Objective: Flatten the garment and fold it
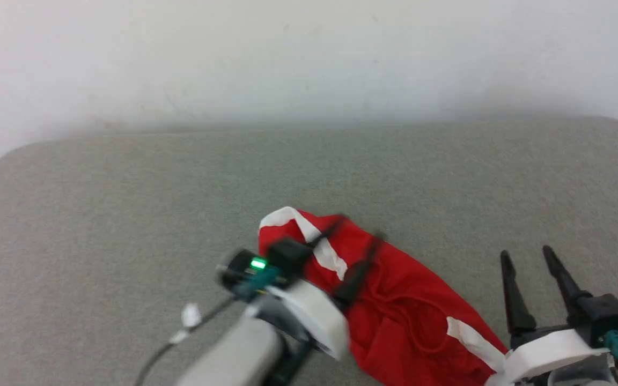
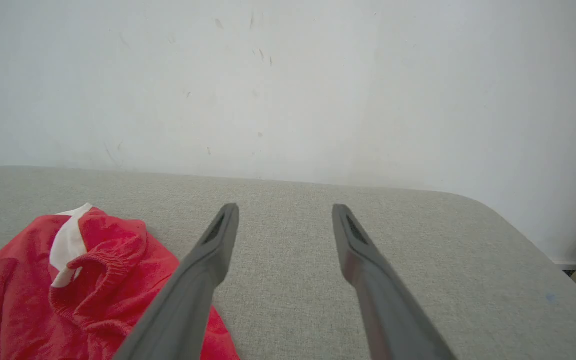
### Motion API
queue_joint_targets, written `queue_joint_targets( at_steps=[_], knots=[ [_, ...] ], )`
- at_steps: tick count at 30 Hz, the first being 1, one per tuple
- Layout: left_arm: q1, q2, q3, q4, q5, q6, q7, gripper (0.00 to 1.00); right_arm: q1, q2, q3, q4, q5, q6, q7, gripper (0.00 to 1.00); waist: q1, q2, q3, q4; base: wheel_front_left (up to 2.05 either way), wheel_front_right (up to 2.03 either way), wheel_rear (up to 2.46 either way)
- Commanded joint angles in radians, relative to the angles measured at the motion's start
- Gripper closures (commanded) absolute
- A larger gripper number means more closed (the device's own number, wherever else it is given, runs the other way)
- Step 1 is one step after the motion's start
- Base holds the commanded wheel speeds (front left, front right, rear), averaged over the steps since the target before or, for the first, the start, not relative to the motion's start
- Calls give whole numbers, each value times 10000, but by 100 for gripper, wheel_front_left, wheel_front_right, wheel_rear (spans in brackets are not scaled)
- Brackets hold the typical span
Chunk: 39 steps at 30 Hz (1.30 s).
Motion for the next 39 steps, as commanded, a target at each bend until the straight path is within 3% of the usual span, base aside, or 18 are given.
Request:
queue_joint_targets(
  at_steps=[1,9,15,19,29,34,39],
  knots=[
    [-37,465,534,-173,-73,346,-384,0,157,30,151,-61,-80,-11,70,0,0,-1,-471,595,0,0,0],
    [1450,2120,2857,-695,16,1782,-1371,0,443,30,816,-210,-199,-11,612,0,0,-1,-626,1259,0,0,0],
    [3183,2199,3780,-1524,699,2197,-1414,0,406,-64,1336,-265,-319,-11,1432,0,0,-1,-445,1642,0,0,0],
    [3713,1858,4032,-1653,848,2110,-1415,0,180,-533,1926,-177,-196,-11,2284,0,0,-1,-269,1896,0,0,0],
    [3421,944,4323,-1310,1471,1241,-1417,0,-1369,-2269,3928,736,696,-11,5904,0,0,-1,305,2738,0,0,0],
    [3338,599,4581,-1111,1712,943,-1417,0,-1850,-2745,4691,1193,1152,-11,6847,0,0,-1,474,3054,0,0,0],
    [3320,313,4801,-974,1948,690,-1418,0,-2082,-3009,5025,1574,1328,-11,7003,0,0,-1,618,3213,0,0,0]
  ],
)
